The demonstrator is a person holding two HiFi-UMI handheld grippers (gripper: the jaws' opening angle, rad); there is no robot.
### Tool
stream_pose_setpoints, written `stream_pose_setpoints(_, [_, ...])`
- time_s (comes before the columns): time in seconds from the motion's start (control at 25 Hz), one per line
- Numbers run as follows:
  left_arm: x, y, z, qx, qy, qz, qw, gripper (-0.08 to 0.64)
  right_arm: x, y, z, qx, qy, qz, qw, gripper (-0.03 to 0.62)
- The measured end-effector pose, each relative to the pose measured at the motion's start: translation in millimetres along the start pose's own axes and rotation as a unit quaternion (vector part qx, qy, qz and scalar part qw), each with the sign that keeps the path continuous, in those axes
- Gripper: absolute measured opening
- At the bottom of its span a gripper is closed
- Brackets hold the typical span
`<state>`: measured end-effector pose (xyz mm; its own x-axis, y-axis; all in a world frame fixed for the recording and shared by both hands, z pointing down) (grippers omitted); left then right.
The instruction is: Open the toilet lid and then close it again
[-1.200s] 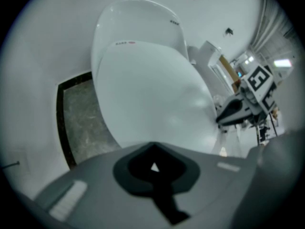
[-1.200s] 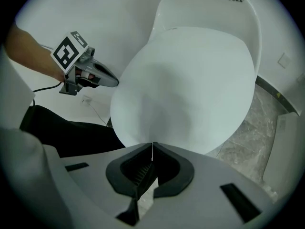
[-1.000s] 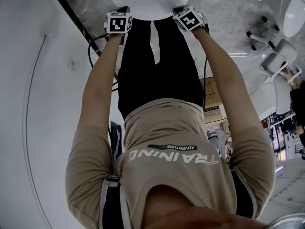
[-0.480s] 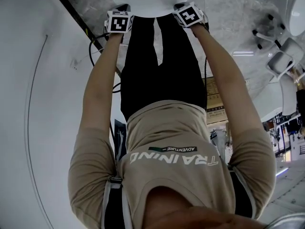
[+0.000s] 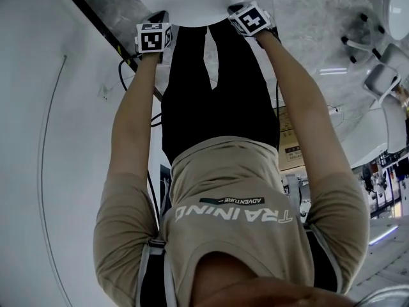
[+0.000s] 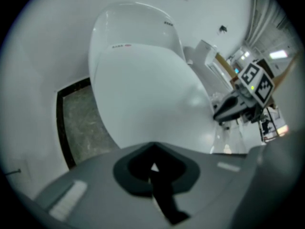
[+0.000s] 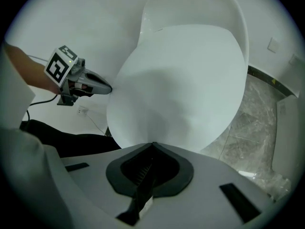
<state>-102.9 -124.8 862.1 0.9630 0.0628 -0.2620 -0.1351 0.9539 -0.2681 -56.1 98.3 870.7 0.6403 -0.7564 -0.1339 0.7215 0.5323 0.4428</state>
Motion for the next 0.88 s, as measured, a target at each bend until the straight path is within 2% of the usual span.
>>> stream_pose_setpoints(0.16, [12.4,7.2,-7.6,-0.006,-0.011,0.034,0.9994,0.005,2.0,-4.3,-13.0,-0.007,0.028,-0.015,0.999,0.015])
stream_pose_setpoints(0.32, [8.9,33.8,-24.8,-0.023,-0.022,0.054,0.998,0.005,-15.2,-19.5,-34.5,-0.004,0.029,-0.027,0.999,0.015])
stream_pose_setpoints(0.44, [17.3,39.9,-37.7,-0.019,-0.016,0.073,0.997,0.004,-10.5,-21.5,-53.0,-0.013,0.041,-0.039,0.998,0.015])
stream_pose_setpoints(0.64, [29.2,65.5,-79.4,-0.01,-0.004,0.094,0.9955,0.003,-16.1,-32.6,-97.5,-0.005,0.074,0.009,0.997,0.015])
stream_pose_setpoints(0.88, [56.5,84.1,-128.3,-0.011,0.024,0.129,0.9913,0.003,-4.6,-41.6,-143.1,-0.017,0.105,0.009,0.994,0.015])
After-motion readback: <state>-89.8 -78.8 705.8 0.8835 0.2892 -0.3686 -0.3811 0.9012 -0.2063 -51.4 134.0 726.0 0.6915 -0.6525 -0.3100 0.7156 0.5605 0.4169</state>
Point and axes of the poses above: the fingertips, and each gripper's own axes: z forward along the fingers, y to its right, x out of its top, the point moved 4 cm from there along -z, backward along the fingers, and after that the axes turned 3 degrees about y, right-handed, at the moved point
